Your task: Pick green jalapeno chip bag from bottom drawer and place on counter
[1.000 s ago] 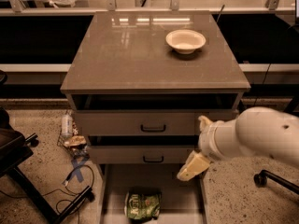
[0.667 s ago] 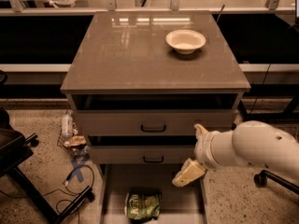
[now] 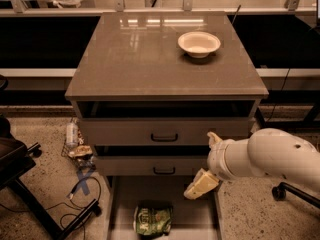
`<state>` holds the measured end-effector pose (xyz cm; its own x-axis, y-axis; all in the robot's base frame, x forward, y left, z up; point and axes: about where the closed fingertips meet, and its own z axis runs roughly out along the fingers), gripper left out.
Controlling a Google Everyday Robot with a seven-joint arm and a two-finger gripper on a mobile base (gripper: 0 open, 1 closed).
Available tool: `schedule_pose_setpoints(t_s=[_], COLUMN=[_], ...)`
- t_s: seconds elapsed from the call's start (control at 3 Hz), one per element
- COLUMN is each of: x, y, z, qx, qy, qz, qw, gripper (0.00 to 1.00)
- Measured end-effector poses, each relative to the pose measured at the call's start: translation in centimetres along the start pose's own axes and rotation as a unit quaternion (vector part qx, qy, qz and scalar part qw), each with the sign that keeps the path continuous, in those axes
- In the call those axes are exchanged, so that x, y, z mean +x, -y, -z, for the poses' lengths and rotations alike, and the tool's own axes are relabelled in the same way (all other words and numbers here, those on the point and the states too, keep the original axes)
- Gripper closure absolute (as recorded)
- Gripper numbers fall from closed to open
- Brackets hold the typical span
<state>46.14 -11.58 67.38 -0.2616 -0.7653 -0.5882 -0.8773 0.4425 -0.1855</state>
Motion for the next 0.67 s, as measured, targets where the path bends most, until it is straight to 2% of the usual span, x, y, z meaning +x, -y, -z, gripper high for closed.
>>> schedule_pose_setpoints(t_s=[0.33, 0.67], x=[2.5, 5.0], y=[-3.0, -5.7], z=[-4.9, -10.0], qx=[-0.032, -0.063], qy=[0.007, 0.024], qz=[-0.018, -0.048], qw=[0.9993, 0.9966], gripper=[0.00, 0.00])
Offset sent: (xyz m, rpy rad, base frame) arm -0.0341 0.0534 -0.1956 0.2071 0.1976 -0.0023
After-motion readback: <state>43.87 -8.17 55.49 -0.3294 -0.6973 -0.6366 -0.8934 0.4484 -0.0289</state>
